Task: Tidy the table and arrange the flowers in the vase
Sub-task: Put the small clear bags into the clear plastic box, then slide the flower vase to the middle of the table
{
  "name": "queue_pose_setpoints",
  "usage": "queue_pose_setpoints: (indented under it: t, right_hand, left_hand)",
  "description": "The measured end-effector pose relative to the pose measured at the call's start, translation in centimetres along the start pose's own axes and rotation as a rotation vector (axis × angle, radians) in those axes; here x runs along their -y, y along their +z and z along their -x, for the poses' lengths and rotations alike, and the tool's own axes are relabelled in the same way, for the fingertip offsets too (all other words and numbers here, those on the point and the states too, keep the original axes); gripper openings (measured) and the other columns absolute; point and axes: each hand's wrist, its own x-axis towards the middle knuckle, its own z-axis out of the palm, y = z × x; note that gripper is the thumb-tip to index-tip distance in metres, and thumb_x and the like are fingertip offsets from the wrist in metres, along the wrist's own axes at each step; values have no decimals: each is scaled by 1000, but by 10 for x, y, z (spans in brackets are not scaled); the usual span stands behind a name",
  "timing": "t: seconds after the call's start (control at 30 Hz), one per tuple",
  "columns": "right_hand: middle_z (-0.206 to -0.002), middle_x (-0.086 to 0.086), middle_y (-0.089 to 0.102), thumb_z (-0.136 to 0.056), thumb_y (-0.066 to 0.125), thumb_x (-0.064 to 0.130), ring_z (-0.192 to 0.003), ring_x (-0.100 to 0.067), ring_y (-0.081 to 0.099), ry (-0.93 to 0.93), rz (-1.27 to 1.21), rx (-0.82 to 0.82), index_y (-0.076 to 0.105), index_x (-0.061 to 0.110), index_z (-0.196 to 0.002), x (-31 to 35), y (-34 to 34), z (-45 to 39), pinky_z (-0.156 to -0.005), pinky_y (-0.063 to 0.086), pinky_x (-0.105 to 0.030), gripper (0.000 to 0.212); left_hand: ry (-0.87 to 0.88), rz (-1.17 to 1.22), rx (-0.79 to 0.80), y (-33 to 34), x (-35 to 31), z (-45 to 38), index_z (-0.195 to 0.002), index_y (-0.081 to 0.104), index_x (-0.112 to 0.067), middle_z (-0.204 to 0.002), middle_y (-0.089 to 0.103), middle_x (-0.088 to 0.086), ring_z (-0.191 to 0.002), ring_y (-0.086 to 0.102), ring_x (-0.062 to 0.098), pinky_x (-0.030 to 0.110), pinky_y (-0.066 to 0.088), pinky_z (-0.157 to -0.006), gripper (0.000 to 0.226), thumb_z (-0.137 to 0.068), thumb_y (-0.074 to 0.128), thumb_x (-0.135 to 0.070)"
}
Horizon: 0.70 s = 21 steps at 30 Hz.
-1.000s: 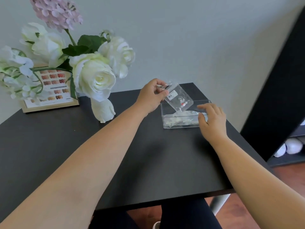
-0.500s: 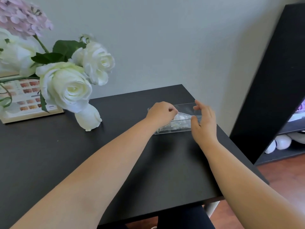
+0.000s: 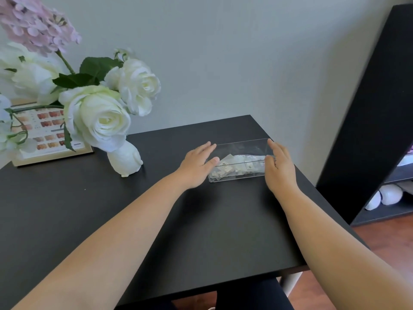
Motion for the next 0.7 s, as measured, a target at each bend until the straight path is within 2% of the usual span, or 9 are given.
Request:
queue_pose_setpoints:
  t: [0.07,0.17,0.3,0.4,0.47,0.5,0.53,0.6,0.7]
  right_hand:
    - [-144,13,40,-95,32,17,-114,1,40,8,-12,3,39,24,-145,0,0,0,-92,27,-16,51]
    - [-143,12,40,-96,32,20,-117,-1,41,19,-13,9,40,26,-145,-1,0,0,-92,29,-19,50]
    - [-144,13,41,-96,33,20,-115,-1,43,10,-1,5,41,27,-144,-2,0,1,-88,28,-14,49]
    - [-147,12,39,-96,36,21,-134,-7,35,-32,-54,8,44,29,-141,1,-2,3,-104,27,-23,47]
    - [-153,11,32,-95,35,29,-144,-12,17,-68,-20,-15,46,32,-140,5,-5,6,-117,14,-38,46]
    - [-155,12,28,-94,34,33,-145,-11,9,-93,39,-54,47,35,-138,8,-6,9,-117,6,-39,46]
    - [-155,13,26,-92,34,35,-144,-9,6,-135,96,-99,50,38,-134,12,-6,13,-115,1,-37,45]
    - [-151,12,31,-89,38,33,-139,-12,11,-284,130,-123,57,37,-122,26,-1,26,-110,4,-34,39]
    - [-134,-1,50,-85,50,20,-122,-23,32,-628,134,33,66,24,-102,48,25,51,-102,23,-35,24]
  left_hand:
    - [-3,33,8,2,0,2,-155,22,-30,-164,12,-10,-149,6,21,44,11,-119,56,-102,33,-47]
    - [-26,69,12,4,-1,5,-155,21,-31,-164,9,-12,-150,3,22,47,10,-120,56,-102,31,-48]
    - [-13,83,23,2,0,11,-155,21,-28,-164,7,-12,-150,5,20,47,10,-120,58,-102,29,-50]
    - [-11,88,10,-5,3,19,-156,19,-27,-164,4,-10,-150,5,19,48,13,-119,59,-102,31,-48]
    - [-22,137,-15,-9,9,30,-156,16,-28,-164,2,-12,-150,2,16,45,10,-121,60,-102,31,-49]
    - [-27,192,-36,-12,14,39,-156,16,-29,-164,3,-13,-150,2,12,39,10,-121,60,-102,33,-48]
    - [-30,260,-60,-15,20,48,-156,17,-29,-164,5,-14,-149,5,8,31,11,-119,59,-102,35,-46]
    - [-37,349,-118,-20,35,71,-154,23,-29,-161,16,-16,-143,14,-4,15,15,-109,56,-102,40,-42]
    - [-130,370,-202,-30,64,109,-147,38,-35,-146,39,-21,-131,31,-8,10,24,-98,48,-100,46,-42]
